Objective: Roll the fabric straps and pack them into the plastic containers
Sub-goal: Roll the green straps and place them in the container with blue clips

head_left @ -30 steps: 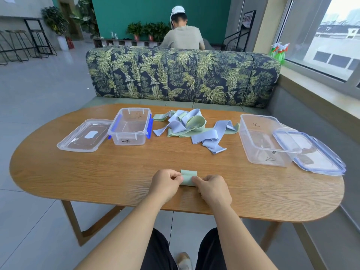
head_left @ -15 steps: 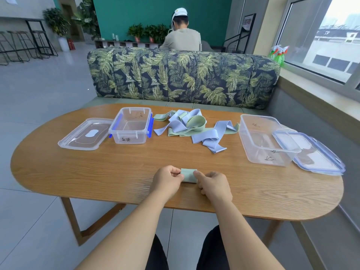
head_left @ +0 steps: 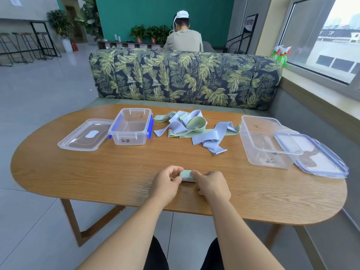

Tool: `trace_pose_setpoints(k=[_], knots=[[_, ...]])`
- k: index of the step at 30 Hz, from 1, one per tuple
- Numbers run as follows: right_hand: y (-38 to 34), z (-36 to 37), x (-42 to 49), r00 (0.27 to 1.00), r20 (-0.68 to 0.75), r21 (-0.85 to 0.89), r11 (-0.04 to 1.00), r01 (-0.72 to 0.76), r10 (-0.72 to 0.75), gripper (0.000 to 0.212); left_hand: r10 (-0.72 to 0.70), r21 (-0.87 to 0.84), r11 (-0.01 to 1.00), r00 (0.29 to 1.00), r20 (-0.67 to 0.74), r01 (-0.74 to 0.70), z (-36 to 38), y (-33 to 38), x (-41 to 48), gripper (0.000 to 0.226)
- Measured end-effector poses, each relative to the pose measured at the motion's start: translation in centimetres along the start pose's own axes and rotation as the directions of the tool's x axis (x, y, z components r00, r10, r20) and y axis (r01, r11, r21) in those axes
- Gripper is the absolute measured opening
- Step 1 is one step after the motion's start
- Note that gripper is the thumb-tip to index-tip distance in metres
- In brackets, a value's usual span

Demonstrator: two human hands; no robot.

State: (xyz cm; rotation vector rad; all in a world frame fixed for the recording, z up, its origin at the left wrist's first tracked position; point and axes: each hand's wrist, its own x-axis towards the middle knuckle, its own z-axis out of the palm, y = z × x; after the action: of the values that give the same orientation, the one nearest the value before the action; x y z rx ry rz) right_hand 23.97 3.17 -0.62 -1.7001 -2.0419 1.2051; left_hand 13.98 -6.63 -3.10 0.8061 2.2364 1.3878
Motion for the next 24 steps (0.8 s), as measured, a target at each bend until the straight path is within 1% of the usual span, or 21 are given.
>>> trace_pose_setpoints(k=[3,7,10,13,15,17,20,22,24], knots=[[0.3,-0.1,-0.1,1.000,0.014,0.016,1.000,0.019,-0.019,0.045,-0.005,0.016,1.000,1.000,0.004,0.005,0.0,0.1,0.5,0.025],[0.8,-0.5,-0.4,0.994,0.044,0.155,0.984,0.092,-0.100,0.043,-0.019,0.037,0.999,1.000,0.016,0.018,-0.1,0.1,1.1,0.022],[0.6,-0.5,-0.5,0.991,0.043,0.119,0.985,0.124,-0.130,0.044,-0.018,0.053,0.998,0.999,0.027,0.017,-0.1,0.0,1.6,0.022],[0.1,-0.4,-0.2,0.992,0.048,0.101,0.989,0.109,-0.114,0.043,-0.024,0.068,0.997,0.999,0.042,0.022,-0.2,0.2,2.0,0.016],[-0.2,-0.4,0.1,0.993,0.061,0.101,0.990,0.098,-0.104,0.041,-0.004,0.075,0.997,0.999,0.053,0.000,-0.3,0.3,2.2,0.013],[-0.3,-0.5,0.2,0.993,0.069,0.091,0.992,0.092,-0.098,0.040,0.031,0.099,0.994,0.998,0.063,-0.037,-0.3,0.4,2.4,0.017],[-0.5,-0.5,0.4,0.994,0.075,0.078,0.994,0.078,-0.084,0.038,0.057,0.209,0.974,0.989,0.140,-0.086,-0.1,0.8,2.8,0.021],[-0.5,-0.5,0.6,0.994,0.081,0.089,0.994,0.068,-0.075,0.037,0.033,0.268,0.959,0.979,0.201,-0.087,0.0,1.1,3.2,0.018],[-0.6,-0.4,1.0,0.994,0.083,0.107,0.992,0.060,-0.069,0.038,0.004,0.285,0.955,0.967,0.254,-0.079,-0.2,1.2,3.7,0.019]])
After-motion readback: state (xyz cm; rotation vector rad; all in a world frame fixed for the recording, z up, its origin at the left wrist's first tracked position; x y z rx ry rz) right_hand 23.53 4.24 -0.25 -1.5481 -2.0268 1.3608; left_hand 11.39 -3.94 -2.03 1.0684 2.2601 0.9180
